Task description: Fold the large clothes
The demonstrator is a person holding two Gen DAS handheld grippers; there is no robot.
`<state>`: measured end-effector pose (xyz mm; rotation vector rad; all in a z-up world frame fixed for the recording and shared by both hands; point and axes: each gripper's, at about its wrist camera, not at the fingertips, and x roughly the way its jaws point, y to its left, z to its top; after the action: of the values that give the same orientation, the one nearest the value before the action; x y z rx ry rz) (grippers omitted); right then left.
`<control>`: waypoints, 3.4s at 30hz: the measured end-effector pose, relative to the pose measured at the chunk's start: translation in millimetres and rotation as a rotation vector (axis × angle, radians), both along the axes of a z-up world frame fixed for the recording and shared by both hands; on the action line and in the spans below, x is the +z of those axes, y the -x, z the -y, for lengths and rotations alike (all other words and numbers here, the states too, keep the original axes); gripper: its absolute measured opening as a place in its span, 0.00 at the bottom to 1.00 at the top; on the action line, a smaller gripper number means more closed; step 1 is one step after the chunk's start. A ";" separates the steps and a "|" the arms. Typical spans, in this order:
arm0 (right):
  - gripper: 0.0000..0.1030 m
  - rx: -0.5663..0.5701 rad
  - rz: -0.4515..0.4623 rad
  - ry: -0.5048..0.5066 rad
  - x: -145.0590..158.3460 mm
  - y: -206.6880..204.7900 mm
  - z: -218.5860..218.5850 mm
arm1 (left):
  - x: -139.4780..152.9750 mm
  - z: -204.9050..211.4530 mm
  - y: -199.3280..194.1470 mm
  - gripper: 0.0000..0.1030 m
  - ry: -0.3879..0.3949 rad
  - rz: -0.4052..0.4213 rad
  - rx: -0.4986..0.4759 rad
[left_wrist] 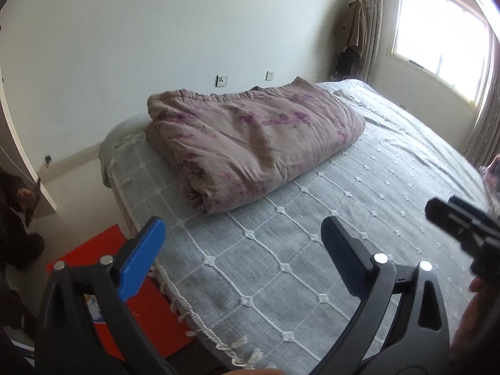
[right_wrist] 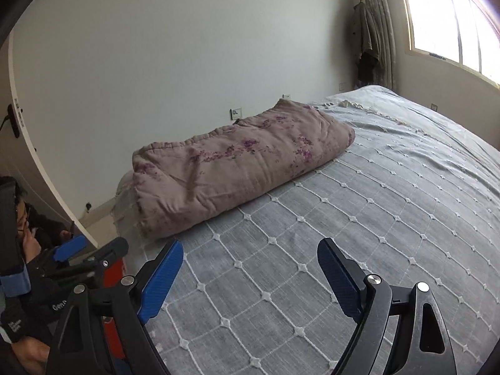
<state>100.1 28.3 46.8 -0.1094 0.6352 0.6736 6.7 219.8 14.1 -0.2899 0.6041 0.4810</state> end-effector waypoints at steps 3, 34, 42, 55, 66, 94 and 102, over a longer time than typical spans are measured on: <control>0.86 0.011 0.014 -0.007 1.4 4.9 -4.8 | -0.8 2.7 3.6 0.98 -0.040 -0.008 0.011; 0.98 -0.070 0.080 0.081 -15.6 8.5 -11.0 | -11.8 13.1 4.1 0.98 -0.089 -0.097 -0.004; 0.98 -0.086 0.073 0.067 -14.7 6.0 -5.6 | -10.5 15.8 4.9 0.98 -0.094 -0.088 -0.008; 0.98 -0.083 0.075 0.076 -15.9 7.2 -7.9 | -8.8 15.3 8.2 0.98 -0.094 -0.075 -0.003; 0.99 -0.079 0.075 0.085 -18.0 7.7 -8.2 | -8.2 15.8 8.1 0.98 -0.099 -0.071 -0.005; 0.99 -0.063 0.067 0.096 -22.7 9.8 -9.3 | -4.6 19.2 10.3 0.98 -0.116 -0.063 -0.001; 0.99 -0.061 0.068 0.099 -23.4 10.2 -9.7 | -4.3 18.9 10.4 0.98 -0.115 -0.064 -0.001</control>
<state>89.9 38.0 23.4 -0.2036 0.6041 0.5771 -3.7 200.9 9.7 -0.1652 0.6364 0.5236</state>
